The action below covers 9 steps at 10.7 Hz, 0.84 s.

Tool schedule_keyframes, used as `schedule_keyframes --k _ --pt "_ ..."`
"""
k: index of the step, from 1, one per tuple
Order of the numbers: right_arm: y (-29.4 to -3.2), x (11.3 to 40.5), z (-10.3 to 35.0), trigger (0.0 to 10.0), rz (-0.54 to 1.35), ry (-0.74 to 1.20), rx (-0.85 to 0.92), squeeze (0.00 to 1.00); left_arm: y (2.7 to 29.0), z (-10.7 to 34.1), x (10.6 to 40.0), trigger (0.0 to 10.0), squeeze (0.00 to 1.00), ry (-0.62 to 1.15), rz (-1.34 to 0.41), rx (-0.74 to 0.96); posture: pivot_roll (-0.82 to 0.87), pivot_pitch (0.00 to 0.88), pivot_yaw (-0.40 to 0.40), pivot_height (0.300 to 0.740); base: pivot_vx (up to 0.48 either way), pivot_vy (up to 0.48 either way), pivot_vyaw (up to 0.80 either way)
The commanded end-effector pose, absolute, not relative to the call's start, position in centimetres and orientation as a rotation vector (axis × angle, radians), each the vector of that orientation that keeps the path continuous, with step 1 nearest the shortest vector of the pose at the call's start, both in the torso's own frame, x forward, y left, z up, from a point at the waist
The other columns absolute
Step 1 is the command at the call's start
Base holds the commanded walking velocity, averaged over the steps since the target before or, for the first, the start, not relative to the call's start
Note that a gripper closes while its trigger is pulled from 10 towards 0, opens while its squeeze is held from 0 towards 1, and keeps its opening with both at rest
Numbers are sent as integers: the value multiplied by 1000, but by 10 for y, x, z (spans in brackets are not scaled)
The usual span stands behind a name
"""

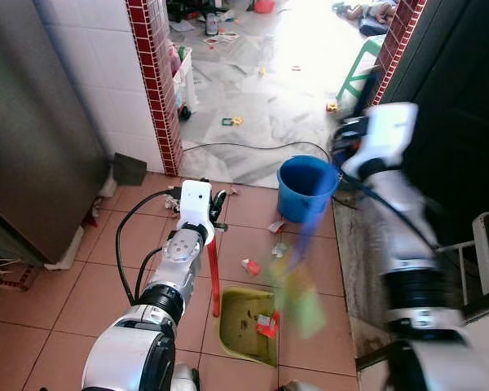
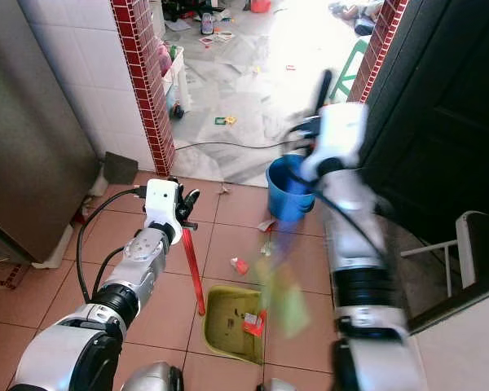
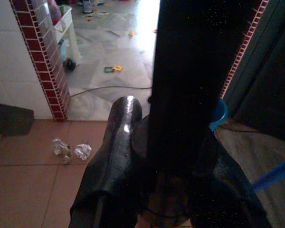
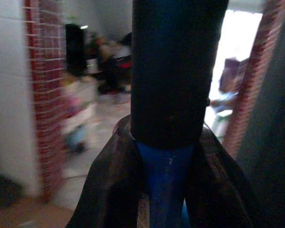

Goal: Sweep floor

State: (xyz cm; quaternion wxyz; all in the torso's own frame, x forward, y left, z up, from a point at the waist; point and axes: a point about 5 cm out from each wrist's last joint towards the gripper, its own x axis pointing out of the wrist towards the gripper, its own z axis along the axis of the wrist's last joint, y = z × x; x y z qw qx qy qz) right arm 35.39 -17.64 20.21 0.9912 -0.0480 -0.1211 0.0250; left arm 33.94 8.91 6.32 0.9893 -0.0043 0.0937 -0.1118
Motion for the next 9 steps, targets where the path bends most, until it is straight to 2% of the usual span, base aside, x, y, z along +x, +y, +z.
schedule_keyframes --k 1,3,5,7,9 --pt "-180 351 211 10000 14 -302 -141 0 88 44 329 10000 0 286 -231 -16 -112 0 -42 740 0 0 0" --pt "-187 347 172 10000 -65 -136 -114 0 86 44 329 10000 0 290 -238 -9 -115 0 -40 740 0 0 0" --pt "-175 343 146 10000 -69 -13 24 0 87 44 329 10000 0 292 -237 -12 -114 0 -37 740 0 0 0" --pt "-155 343 151 10000 8 -26 267 0 87 44 329 10000 0 295 -233 -9 -111 0 -37 740 0 0 0" --pt "-148 346 172 10000 88 -108 287 0 88 43 329 10000 0 299 -226 -15 -109 0 -39 740 0 0 0"
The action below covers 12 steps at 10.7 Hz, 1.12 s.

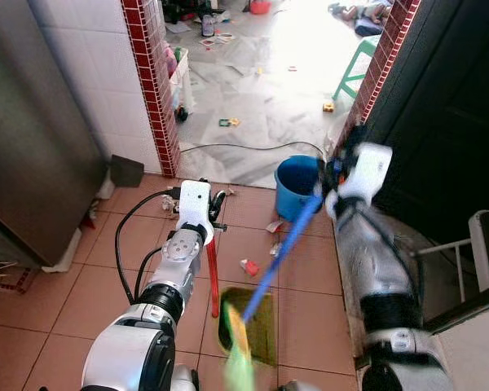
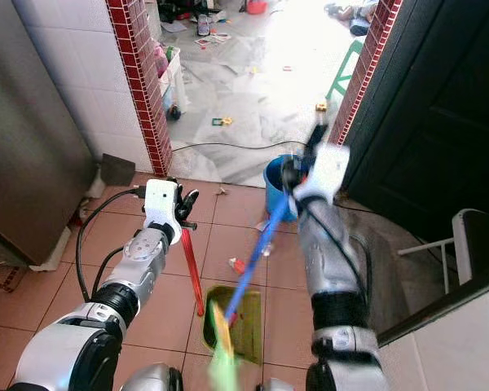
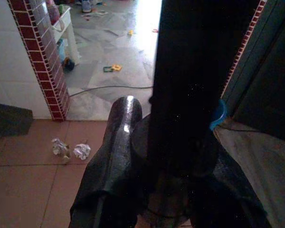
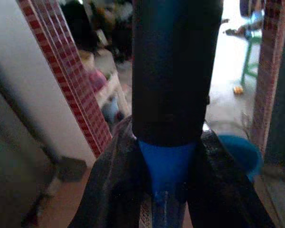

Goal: Sweep floor

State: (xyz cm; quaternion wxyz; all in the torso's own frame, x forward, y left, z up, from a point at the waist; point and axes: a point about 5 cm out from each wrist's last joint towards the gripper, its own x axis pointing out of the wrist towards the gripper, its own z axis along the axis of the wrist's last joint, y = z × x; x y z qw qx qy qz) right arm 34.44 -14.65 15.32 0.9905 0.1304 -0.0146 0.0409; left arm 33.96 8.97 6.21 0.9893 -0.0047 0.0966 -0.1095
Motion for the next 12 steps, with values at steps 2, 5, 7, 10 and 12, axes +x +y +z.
schedule_keyframes --k 2,5,7,10,12 --pt "-147 353 203 10000 163 -222 94 0 92 53 335 10000 0 229 -207 -73 -110 0 -44 740 0 0 0" --pt "-157 363 219 10000 174 -232 -66 0 107 69 344 10000 0 165 -200 -40 -107 0 -41 740 0 0 0" --pt "-153 368 212 10000 169 -229 -154 0 116 89 353 10000 0 84 -191 -81 -84 0 -13 740 0 0 0" --pt "-139 359 169 10000 253 -195 -344 0 113 124 356 10000 0 -75 -189 -98 -66 0 23 740 0 0 0" --pt "-151 351 144 10000 158 -156 -360 0 124 150 350 10000 0 -184 -156 -100 -52 0 1 740 0 0 0"
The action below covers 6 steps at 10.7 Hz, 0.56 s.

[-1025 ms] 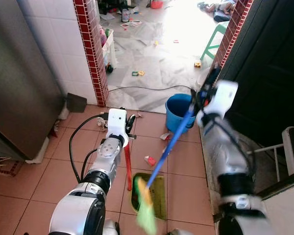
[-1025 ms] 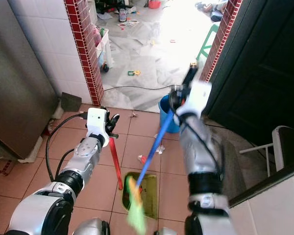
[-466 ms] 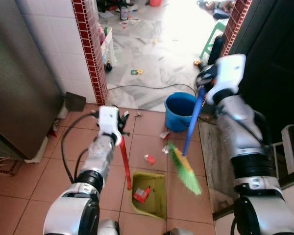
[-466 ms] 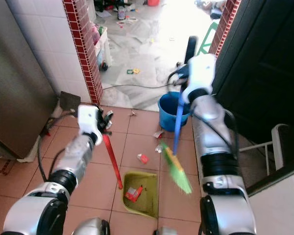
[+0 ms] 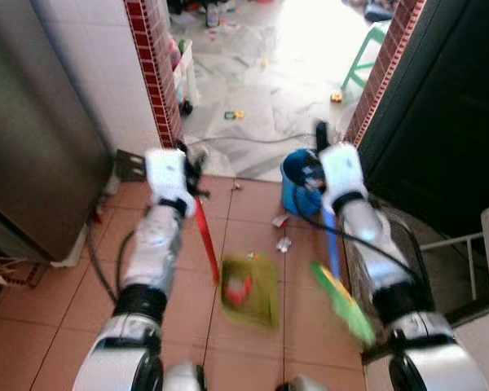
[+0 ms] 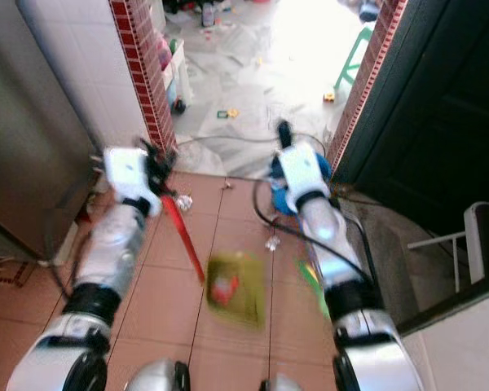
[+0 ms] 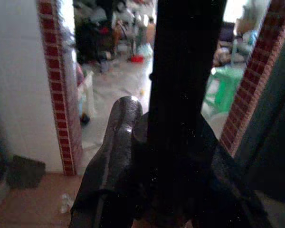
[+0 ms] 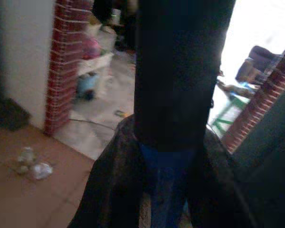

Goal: Sweep floor

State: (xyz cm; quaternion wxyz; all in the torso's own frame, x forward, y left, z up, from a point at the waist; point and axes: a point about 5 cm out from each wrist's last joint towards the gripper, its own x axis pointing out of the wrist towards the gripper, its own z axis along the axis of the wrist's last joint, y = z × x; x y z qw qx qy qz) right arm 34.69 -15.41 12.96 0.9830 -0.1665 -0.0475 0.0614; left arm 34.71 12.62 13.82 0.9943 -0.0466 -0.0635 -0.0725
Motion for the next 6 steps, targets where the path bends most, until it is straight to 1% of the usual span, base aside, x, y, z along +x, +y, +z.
schedule_keyframes --k 1,3,5,6 --pt "-166 346 136 10000 17 -139 -357 0 136 170 348 10000 0 -250 -114 -119 -40 0 -9 740 0 0 0" --pt "-185 333 116 10000 -182 -77 -282 0 151 210 352 10000 0 -364 -72 -145 -40 0 -15 740 0 0 0" --pt "-186 333 114 10000 -203 -80 -269 0 150 240 356 10000 0 -441 -84 -164 -54 0 -8 740 0 0 0" --pt "-184 333 116 10000 -198 -97 -282 0 149 248 356 10000 0 -445 -88 -174 -62 0 -4 740 0 0 0"
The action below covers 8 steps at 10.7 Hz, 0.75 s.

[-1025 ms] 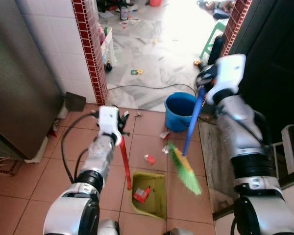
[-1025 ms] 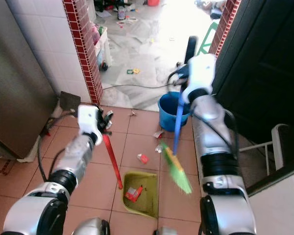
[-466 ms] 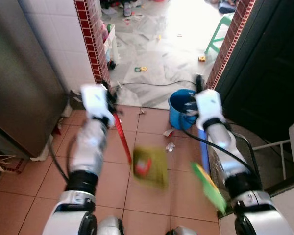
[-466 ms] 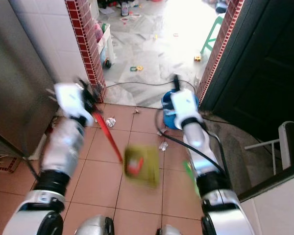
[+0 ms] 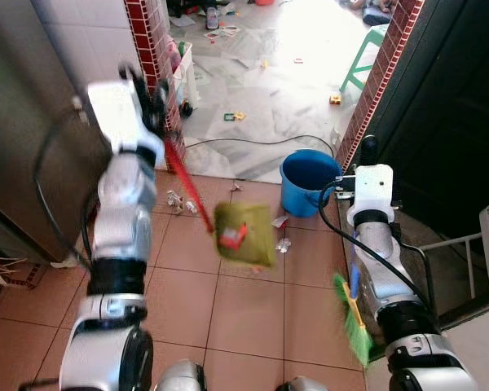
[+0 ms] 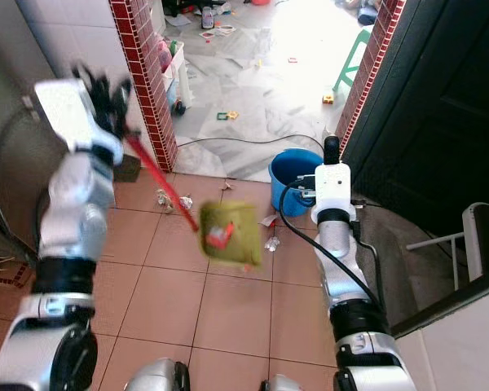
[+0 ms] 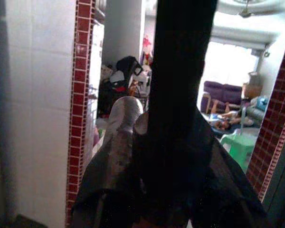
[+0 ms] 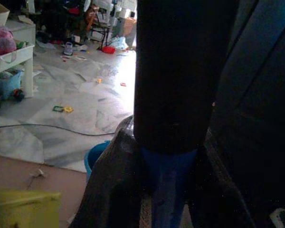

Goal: Sweep floor

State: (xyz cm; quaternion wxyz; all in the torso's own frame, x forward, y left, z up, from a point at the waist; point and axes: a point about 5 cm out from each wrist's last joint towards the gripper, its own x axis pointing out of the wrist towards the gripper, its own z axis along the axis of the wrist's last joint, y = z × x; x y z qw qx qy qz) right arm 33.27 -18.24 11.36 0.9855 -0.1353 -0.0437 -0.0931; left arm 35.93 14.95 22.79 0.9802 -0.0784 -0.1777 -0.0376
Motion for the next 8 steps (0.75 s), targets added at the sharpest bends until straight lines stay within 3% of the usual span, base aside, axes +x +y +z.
schedule_keyframes --k 1,3,8 --pt "-183 331 118 10000 -200 -119 -287 0 150 258 358 10000 0 -460 -83 -186 -60 0 -6 740 0 0 0" --pt "-180 330 116 10000 -187 -113 -273 0 151 277 358 10000 0 -516 -73 -216 -61 0 -10 740 0 0 0" --pt "-173 334 121 10000 -160 -128 -249 0 149 296 358 10000 0 -572 -82 -253 -67 0 -20 740 441 0 0"
